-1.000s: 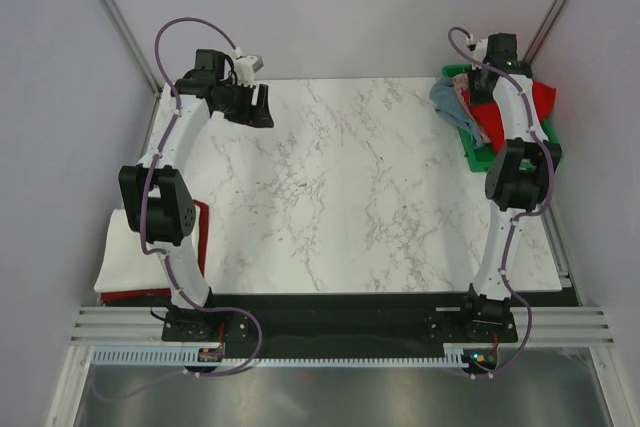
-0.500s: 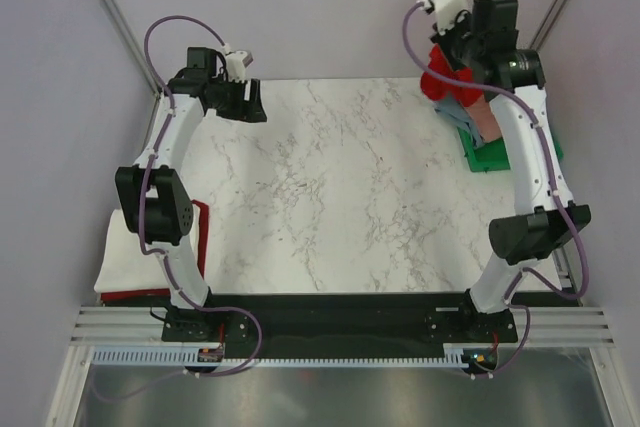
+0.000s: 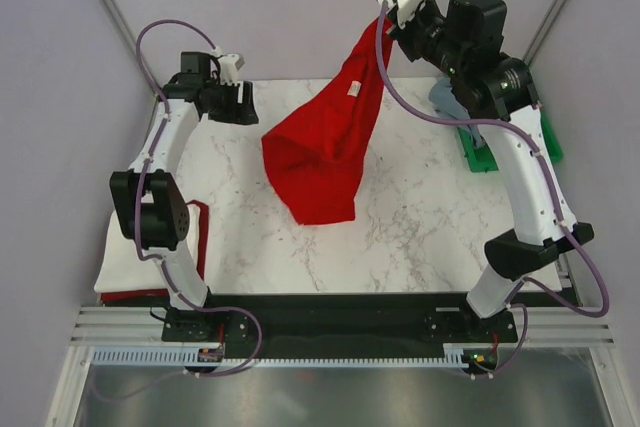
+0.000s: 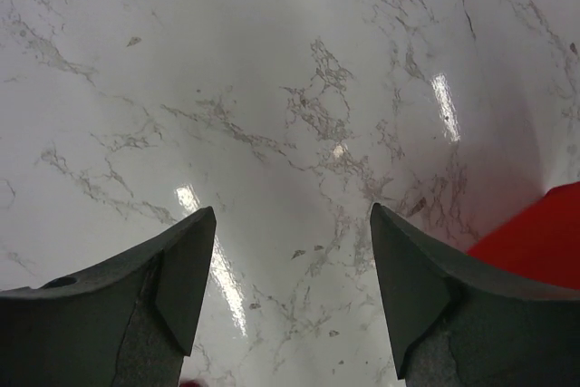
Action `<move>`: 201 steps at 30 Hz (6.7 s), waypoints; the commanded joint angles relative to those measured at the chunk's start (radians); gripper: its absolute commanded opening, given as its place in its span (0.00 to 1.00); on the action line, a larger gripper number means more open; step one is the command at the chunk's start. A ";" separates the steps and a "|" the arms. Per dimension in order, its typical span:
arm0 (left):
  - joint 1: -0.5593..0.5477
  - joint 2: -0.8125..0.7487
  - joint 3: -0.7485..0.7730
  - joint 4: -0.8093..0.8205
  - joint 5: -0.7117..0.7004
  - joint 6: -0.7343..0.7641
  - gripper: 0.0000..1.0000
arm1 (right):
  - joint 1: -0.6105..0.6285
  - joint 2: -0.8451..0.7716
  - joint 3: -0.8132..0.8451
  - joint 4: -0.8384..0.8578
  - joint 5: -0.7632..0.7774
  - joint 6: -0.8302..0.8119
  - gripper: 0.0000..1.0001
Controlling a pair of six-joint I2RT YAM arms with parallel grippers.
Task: Fold and stack the t-shirts
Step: Move the tshirt to the center of the board, then flatten the tshirt out
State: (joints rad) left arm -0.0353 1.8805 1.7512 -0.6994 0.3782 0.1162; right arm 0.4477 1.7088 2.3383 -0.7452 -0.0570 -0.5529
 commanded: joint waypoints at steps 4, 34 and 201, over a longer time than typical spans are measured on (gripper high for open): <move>-0.002 -0.069 -0.019 0.044 -0.071 0.003 0.76 | -0.012 -0.049 -0.226 0.144 0.016 0.018 0.00; -0.455 -0.465 -0.786 -0.387 -0.075 0.723 0.48 | -0.199 0.058 -0.764 0.121 -0.218 0.054 0.53; -0.222 -0.170 -0.346 0.250 -0.420 0.438 0.02 | -0.443 0.334 -0.792 -0.230 -0.472 -0.074 0.38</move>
State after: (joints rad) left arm -0.2462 1.7382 1.4162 -0.4625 -0.0441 0.5823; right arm 0.0082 2.0293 1.4994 -0.9760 -0.4824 -0.6315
